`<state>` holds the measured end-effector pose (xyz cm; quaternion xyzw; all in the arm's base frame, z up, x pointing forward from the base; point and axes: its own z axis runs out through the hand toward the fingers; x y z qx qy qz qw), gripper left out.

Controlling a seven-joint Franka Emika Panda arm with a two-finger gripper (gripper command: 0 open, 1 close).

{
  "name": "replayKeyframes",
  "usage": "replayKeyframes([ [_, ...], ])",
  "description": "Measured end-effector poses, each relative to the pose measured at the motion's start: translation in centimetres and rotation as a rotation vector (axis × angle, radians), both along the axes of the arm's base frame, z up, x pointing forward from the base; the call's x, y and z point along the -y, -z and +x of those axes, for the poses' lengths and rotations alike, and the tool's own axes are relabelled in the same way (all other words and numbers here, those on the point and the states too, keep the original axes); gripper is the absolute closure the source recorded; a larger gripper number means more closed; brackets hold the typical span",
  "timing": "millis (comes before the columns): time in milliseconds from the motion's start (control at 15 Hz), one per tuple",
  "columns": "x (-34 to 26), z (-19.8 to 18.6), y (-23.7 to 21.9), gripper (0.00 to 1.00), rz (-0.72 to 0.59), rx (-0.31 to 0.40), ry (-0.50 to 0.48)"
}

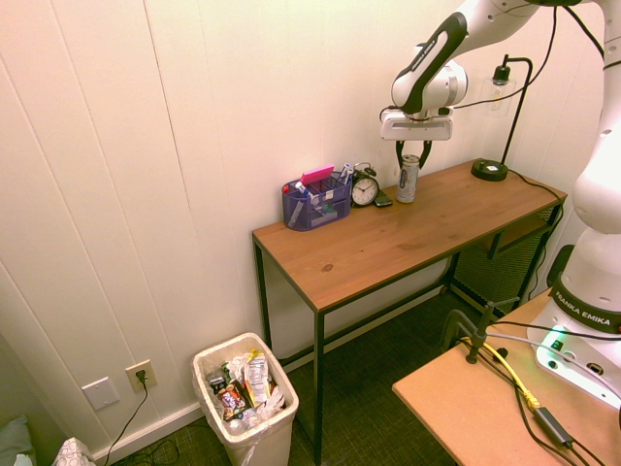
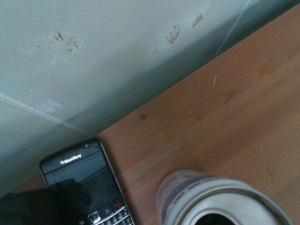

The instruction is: Throw the can in the trash bin

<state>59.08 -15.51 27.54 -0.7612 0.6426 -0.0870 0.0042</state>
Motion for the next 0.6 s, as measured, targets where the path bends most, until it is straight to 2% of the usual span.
replayKeyframes([
  [200, -0.8, -1.6, -0.4, 1.0, -0.01, 0.046, -0.017],
  [400, -1.7, -6.1, -1.9, 1.0, -0.011, 0.071, -0.041],
  [600, -4.9, -9.3, -5.2, 1.0, -0.024, 0.11, -0.124],
])
